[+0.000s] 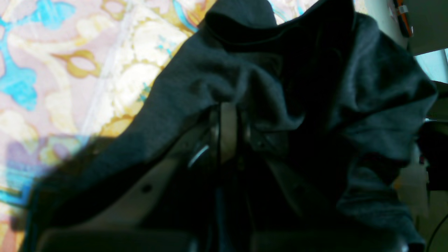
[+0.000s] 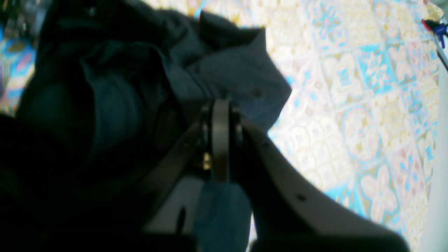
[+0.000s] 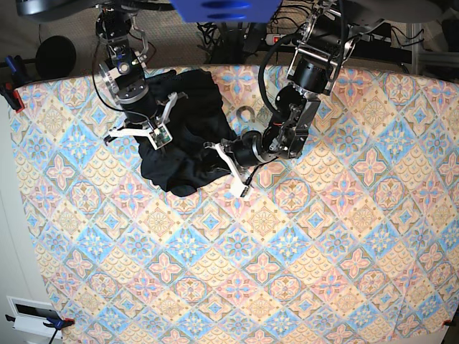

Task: Layout the t-shirt on the table in an organized manner, then fold the t-shirt properly
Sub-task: 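Tuck the loose fabric edge into the bundle with the right gripper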

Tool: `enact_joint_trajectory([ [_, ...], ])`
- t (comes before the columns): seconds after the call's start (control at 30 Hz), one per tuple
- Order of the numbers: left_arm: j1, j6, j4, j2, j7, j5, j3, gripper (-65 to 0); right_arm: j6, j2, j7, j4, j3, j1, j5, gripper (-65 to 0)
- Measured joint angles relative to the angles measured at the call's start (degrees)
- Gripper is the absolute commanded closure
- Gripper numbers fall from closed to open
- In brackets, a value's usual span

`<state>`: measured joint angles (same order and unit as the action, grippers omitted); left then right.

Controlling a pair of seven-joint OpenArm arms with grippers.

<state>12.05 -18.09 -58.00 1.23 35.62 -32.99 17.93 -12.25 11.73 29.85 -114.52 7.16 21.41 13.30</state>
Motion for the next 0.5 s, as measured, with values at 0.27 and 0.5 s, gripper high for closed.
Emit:
enact_joint_trajectory([
  [0.27,0.0,0.0,0.0,0.0,-0.02,0.0,0.0,0.0,0.07,0.04,0.0,0.96,-1.75,0.79,0.0,0.0],
  [0.5,-0.02,-0.02,0.0,0.02,0.0,0.0,0.0,0.0,0.33,0.07,0.39,0.94,-3.26,1.51,0.04,0.0],
])
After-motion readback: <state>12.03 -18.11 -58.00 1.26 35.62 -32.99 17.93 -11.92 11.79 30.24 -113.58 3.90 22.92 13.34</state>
